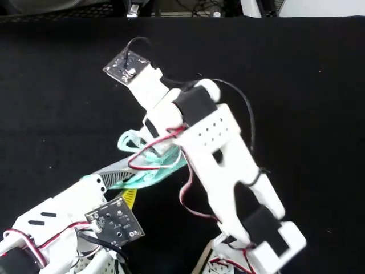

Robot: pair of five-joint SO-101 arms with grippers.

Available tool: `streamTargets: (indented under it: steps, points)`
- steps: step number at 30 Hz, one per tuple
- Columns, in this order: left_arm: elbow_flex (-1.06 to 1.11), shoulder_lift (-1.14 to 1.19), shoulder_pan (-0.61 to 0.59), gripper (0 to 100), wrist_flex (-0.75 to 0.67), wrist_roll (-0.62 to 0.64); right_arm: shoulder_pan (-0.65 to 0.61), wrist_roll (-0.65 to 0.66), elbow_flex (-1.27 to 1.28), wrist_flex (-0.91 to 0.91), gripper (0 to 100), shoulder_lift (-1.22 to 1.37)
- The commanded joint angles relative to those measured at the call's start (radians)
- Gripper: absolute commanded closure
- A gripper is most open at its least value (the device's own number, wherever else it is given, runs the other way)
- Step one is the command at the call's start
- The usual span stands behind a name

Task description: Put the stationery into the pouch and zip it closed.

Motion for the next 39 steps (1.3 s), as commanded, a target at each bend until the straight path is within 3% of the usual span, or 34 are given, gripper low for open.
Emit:
streamTargets:
  steps: [1, 13, 15, 19, 25, 31, 39]
  points:
    - [0.067, 0.006, -0.005, 97, 0.006, 0.002, 0.012, 0.012, 0.008, 0.011, 97.0, -0.142]
    - [0.067, 0.006, -0.005, 97, -0.025, 0.002, 0.009, 0.012, 0.044, 0.009, 98.5, -0.446]
    - [0.067, 0.006, -0.005, 97, -0.025, 0.002, 0.008, 0.005, 0.062, 0.009, 94.6, -0.426]
    - [0.067, 0.006, -0.005, 97, -0.023, 0.002, -0.015, -0.075, 0.058, 0.009, 74.8, -0.361]
    - [0.068, 0.006, -0.005, 97, -0.023, 0.002, -0.081, -0.098, -0.062, -0.028, 80.4, -0.229]
    - [0.068, 0.006, -0.005, 97, -0.023, 0.002, -0.084, -0.115, -0.151, 0.009, 76.0, -0.061]
    - [0.068, 0.006, -0.005, 97, -0.023, -0.002, -0.141, -0.11, -0.119, 0.011, 75.4, -0.061]
